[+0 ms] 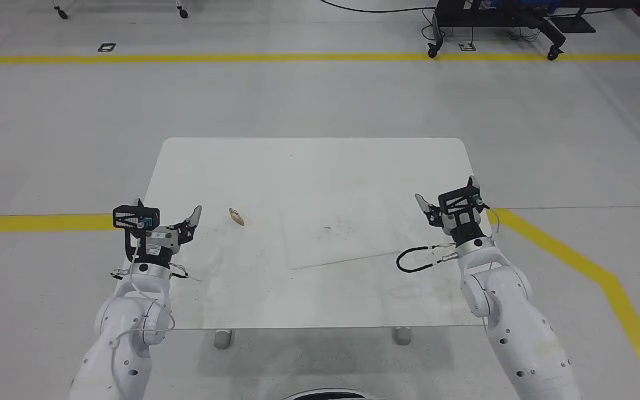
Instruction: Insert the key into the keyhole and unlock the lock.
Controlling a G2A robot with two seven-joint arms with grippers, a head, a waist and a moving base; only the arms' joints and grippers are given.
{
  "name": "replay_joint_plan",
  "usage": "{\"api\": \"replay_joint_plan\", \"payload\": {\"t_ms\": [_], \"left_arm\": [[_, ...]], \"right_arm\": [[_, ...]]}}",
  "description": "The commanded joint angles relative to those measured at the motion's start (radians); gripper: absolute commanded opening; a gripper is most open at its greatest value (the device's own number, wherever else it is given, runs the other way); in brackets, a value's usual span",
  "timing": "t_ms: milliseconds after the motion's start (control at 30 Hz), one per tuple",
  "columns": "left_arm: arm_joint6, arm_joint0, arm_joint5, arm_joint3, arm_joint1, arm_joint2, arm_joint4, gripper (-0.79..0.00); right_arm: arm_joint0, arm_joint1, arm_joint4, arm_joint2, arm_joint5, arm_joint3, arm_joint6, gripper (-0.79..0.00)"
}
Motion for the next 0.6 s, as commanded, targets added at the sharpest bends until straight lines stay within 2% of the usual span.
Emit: {"api": "replay_joint_plan", "payload": {"t_ms": [0, 333, 400, 433, 567], "left_arm": [[0.0, 0.0, 0.0, 0.0, 0.0, 0.0, 0.0, 0.0], [0.0, 0.0, 0.0, 0.0, 0.0, 0.0, 0.0, 0.0], [0.0, 0.0, 0.0, 0.0, 0.0, 0.0, 0.0, 0.0], [0.0, 0.0, 0.0, 0.0, 0.0, 0.0, 0.0, 0.0], [0.0, 0.0, 0.0, 0.0, 0.0, 0.0, 0.0, 0.0]], "right_arm": [[0.0, 0.0, 0.0, 0.0, 0.0, 0.0, 0.0, 0.0], [0.001, 0.0, -0.012, 0.001, 0.003, -0.001, -0.002, 0.0], [0.013, 0.001, -0.181, -0.026, 0.073, -0.009, 0.06, 0.0], [0.026, -0.004, -0.172, -0.058, 0.074, -0.026, 0.092, 0.0], [0.101, -0.008, -0.201, -0.116, -0.024, -0.009, 0.137, 0.0]]}}
